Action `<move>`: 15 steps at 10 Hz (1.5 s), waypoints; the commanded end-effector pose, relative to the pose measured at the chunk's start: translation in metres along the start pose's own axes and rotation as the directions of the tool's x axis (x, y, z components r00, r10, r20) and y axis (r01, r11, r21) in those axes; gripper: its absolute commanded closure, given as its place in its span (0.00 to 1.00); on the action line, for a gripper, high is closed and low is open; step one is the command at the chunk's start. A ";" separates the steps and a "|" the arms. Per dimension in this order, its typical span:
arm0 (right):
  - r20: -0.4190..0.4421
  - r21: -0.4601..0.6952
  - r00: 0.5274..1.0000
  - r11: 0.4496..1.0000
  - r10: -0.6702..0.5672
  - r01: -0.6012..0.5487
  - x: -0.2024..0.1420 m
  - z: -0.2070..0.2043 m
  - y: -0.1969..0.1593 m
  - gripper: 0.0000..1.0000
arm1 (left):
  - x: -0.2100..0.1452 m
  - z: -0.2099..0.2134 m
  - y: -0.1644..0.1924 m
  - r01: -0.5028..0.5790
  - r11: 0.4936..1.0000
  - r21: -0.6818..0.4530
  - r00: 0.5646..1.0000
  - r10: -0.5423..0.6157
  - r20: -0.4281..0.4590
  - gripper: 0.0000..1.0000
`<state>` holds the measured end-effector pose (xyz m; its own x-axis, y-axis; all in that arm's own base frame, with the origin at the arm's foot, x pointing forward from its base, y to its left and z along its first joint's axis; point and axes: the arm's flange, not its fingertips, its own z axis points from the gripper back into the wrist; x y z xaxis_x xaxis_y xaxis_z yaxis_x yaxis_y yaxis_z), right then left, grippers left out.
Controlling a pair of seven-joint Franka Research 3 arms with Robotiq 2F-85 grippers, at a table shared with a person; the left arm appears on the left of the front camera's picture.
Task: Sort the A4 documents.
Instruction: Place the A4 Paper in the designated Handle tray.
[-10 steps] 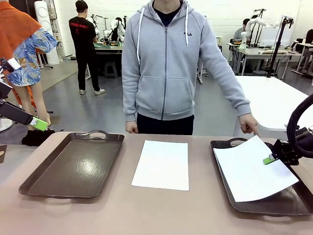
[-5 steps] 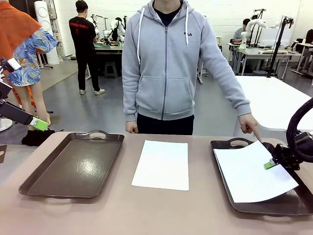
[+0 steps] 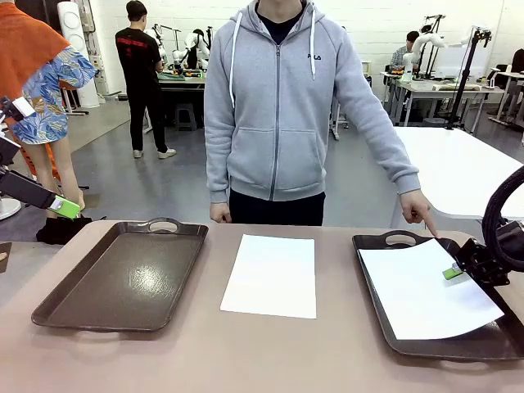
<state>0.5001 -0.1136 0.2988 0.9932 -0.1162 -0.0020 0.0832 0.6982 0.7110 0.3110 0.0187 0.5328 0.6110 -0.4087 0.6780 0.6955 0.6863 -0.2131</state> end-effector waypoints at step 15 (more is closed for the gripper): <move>0.108 -0.101 0.994 0.995 -0.007 0.018 -0.018 0.042 0.014 0.00 | -0.001 0.000 0.002 0.009 1.000 -0.015 1.000 -0.009 0.010 0.00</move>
<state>0.4797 -0.1300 0.3382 0.9767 -0.2024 0.0708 0.1128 0.7657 0.6333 0.3110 0.0187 0.5327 0.6110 -0.4086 0.6780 0.6954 0.6863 -0.2131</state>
